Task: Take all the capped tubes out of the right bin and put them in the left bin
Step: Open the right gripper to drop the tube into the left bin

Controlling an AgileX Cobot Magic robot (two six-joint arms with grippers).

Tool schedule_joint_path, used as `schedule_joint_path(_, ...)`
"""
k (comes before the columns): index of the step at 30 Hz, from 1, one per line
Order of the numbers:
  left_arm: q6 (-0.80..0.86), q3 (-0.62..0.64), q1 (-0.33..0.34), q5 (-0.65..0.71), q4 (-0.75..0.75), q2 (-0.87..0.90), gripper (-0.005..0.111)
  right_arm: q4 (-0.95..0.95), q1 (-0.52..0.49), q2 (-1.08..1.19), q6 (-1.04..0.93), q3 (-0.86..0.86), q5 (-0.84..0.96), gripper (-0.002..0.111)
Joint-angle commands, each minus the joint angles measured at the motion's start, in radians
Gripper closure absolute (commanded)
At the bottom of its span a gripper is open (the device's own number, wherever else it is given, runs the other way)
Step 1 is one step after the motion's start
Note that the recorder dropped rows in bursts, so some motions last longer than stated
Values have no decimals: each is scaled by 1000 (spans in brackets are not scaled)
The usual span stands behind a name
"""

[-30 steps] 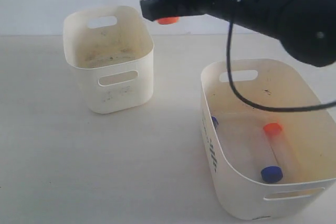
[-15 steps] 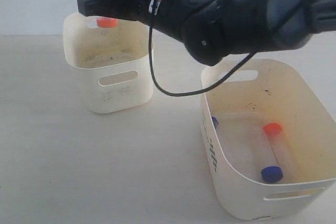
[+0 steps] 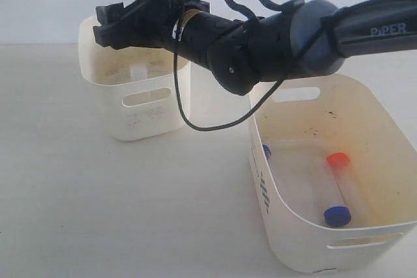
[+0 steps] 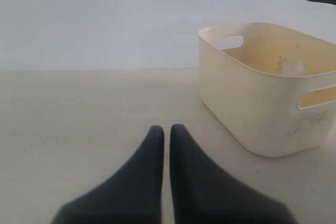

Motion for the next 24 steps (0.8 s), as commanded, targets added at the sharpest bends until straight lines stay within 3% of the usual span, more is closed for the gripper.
schedule_joint_path(1,-10,-4,0,-7,-6,3,102,22,-1,-42,-22,-6,82,41)
schedule_joint_path(2,-10,-4,0,-7,-6,3,102,22,-2,-83,-25,-6,185,53)
schedule_joint_path(4,-10,-4,0,-7,-6,3,102,22,-12,-180,-116,-6,410,66)
schedule_joint_path(13,-10,-4,0,-7,-6,3,102,13,-211,-520,-99,-6,1378,66)
schedule_joint_path(18,-10,-4,0,-7,-6,3,102,9,-268,-520,-88,-4,1614,66)
schedule_joint_path(24,-10,-4,0,-7,-6,3,102,9,-270,-518,21,-4,1644,66)
